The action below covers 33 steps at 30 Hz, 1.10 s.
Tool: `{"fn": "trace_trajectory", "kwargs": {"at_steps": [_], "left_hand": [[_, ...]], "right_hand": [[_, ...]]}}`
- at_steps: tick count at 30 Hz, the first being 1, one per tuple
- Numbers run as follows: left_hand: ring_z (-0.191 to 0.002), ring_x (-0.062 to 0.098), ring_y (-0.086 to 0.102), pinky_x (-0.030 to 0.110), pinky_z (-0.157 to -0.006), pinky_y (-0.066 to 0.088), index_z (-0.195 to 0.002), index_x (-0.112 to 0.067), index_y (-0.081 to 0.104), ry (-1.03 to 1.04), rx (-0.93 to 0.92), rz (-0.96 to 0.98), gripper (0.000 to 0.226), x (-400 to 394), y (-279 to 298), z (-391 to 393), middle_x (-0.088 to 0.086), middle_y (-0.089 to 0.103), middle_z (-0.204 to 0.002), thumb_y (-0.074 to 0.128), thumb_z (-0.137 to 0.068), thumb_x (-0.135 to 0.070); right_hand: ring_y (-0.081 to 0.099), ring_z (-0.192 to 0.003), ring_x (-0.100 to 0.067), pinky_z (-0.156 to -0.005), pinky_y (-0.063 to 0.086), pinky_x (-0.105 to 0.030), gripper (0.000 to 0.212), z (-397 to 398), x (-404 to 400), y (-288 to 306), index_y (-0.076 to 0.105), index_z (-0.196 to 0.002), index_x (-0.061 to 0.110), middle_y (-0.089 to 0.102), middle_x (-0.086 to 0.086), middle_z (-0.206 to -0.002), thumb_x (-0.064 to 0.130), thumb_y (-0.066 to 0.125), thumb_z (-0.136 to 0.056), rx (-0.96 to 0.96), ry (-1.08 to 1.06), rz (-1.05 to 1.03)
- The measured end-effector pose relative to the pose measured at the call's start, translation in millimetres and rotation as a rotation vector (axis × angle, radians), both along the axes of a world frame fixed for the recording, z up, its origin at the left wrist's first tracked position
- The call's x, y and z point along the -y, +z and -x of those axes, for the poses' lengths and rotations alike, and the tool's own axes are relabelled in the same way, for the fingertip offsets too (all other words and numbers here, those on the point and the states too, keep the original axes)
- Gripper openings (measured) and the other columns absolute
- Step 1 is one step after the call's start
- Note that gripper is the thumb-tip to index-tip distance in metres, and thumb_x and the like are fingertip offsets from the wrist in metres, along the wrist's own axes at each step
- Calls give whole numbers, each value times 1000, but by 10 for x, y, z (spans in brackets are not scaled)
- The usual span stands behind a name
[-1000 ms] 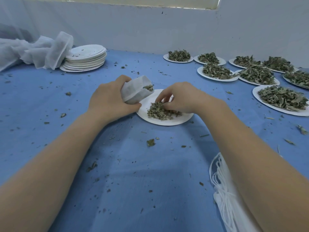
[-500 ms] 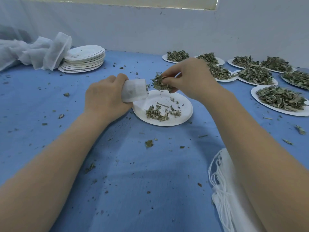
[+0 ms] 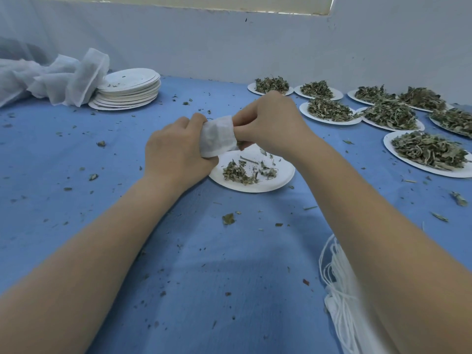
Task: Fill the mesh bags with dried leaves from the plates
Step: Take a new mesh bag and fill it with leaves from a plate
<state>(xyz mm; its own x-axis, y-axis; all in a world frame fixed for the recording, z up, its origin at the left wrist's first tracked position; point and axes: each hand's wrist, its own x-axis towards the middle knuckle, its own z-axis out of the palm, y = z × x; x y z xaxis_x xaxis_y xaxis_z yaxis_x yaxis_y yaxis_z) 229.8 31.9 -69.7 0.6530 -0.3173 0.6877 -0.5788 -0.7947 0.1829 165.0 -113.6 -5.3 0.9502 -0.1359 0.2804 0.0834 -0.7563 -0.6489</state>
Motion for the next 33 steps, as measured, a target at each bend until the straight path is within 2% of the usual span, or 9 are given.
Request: {"fn": "trace_trajectory", "kwargs": {"at_steps": [3, 8, 10, 13, 17, 22, 26, 29, 33], "left_hand": [[-75, 35, 57, 32, -61, 34, -105, -10, 58, -52, -13, 32, 49, 10, 27, 27, 11, 62, -88, 74, -64, -30], [-82, 29, 57, 34, -66, 42, -107, -16, 57, -107, -135, 112, 52, 37, 110, 55, 3, 63, -94, 66, -65, -44], [-84, 27, 56, 33, -67, 41, -107, -18, 57, -113, -175, 116, 55, 40, 131, 62, 2, 62, -95, 62, -63, -50], [-83, 25, 55, 32, -66, 39, -106, -18, 57, -145, -184, 141, 62, 61, 167, 101, 0, 62, -93, 56, -58, -58], [-81, 28, 55, 33, -64, 39, -102, -12, 58, -156, -171, 122, 50, 132, 143, 167, 3, 61, -91, 65, -66, -46], [-78, 29, 53, 30, -60, 27, -84, -8, 52, -123, -123, 113, 28, 149, 94, 190, 5, 57, -79, 71, -72, -24], [-77, 30, 57, 32, -63, 37, -91, -9, 59, -133, -104, 90, 34, 134, 116, 193, 7, 64, -83, 74, -68, -29], [-79, 24, 58, 29, -64, 38, -102, -16, 57, -140, -133, 92, 46, 139, 122, 200, -2, 64, -90, 73, -64, -38], [-74, 12, 52, 25, -67, 35, -122, -24, 42, -229, -172, 153, 77, 98, 150, 146, -10, 61, -95, 71, -56, -50]], "right_hand": [[50, -41, 1, -37, 31, -10, 16, 12, -17, -16, 77, -93, 17, 67, 3, -63, 11, 66, -82, 37, 61, -64], [63, -93, -27, -83, 51, -40, 21, 7, -18, -42, 74, -101, 22, 70, -14, -98, 17, 56, -89, -16, 185, 17], [66, -74, -14, -67, 54, -30, 20, 41, 12, -20, 73, -102, 20, 72, -10, -92, 18, 58, -90, -48, 246, 7], [52, -46, 9, -41, 34, -5, 19, 28, 25, -6, 75, -96, 16, 66, 13, -67, 9, 65, -81, 35, 187, -40], [48, -59, -2, -49, 35, -10, 9, -54, -95, -98, 73, -76, 14, 60, 7, -62, 9, 66, -74, 127, 5, 116], [29, -45, -7, -46, 24, -20, 24, -74, -188, -155, 55, -50, 15, 37, 6, -44, 8, 59, -73, 20, 79, 75], [38, -44, 1, -46, 28, -10, 45, -37, -155, -137, 54, -43, 33, 42, 19, -42, 12, 51, -83, -182, 211, 35], [38, -54, -3, -55, 32, -17, 36, -40, -122, -147, 47, -51, 24, 43, 14, -54, 14, 51, -85, -177, 214, -68], [27, -43, -6, -41, 21, -12, 32, -24, -71, -100, 47, -55, 16, 30, 10, -43, 14, 49, -86, -42, 186, -36]]}}
